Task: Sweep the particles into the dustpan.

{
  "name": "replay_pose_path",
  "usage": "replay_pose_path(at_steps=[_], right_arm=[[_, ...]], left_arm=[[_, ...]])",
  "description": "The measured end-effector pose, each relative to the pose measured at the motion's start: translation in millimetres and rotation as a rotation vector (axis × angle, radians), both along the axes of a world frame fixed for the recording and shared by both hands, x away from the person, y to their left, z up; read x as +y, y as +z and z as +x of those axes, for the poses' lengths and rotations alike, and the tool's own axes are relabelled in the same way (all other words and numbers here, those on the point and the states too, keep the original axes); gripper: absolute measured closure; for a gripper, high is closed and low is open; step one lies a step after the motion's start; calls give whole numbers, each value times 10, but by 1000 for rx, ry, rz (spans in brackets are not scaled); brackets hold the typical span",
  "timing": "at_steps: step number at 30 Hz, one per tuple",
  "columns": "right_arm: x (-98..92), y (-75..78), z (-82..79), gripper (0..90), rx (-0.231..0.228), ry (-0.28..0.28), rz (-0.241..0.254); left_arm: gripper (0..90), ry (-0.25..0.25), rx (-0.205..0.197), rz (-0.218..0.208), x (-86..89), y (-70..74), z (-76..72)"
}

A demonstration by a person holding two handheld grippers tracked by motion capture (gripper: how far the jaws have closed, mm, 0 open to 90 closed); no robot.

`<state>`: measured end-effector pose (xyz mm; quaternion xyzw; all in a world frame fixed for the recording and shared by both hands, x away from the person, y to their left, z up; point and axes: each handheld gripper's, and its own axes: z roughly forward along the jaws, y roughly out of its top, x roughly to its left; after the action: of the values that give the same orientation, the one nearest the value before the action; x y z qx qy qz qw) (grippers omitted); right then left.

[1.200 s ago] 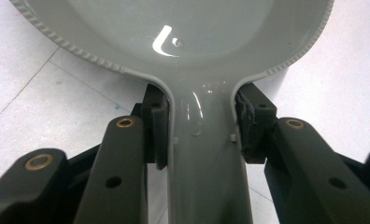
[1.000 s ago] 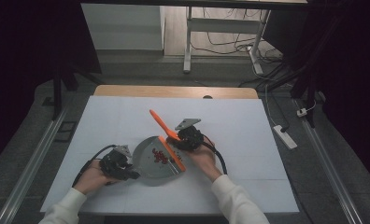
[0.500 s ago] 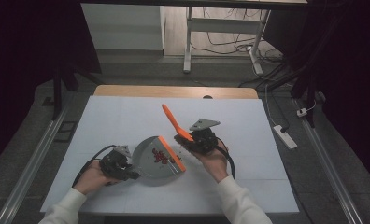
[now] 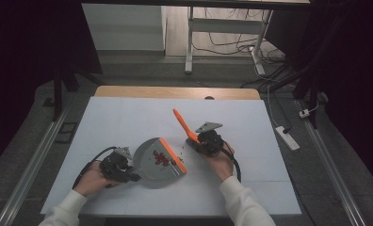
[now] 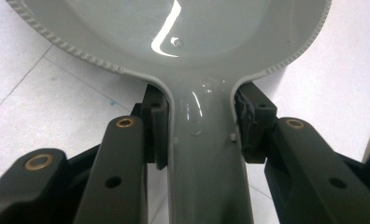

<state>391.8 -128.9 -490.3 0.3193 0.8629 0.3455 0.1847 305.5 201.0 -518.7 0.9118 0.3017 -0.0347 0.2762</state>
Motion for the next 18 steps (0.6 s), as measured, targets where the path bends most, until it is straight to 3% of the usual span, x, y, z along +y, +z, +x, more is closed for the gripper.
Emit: replay_pose_path(at_steps=[15,18], right_arm=[[253,-16,-178,704,-6,87,-23],[289,-22,-199,703,28,106,17]], left_arm=[[616,2,0,4,-7,-11,-3],[615,3,2,3,-7,-12,-3]])
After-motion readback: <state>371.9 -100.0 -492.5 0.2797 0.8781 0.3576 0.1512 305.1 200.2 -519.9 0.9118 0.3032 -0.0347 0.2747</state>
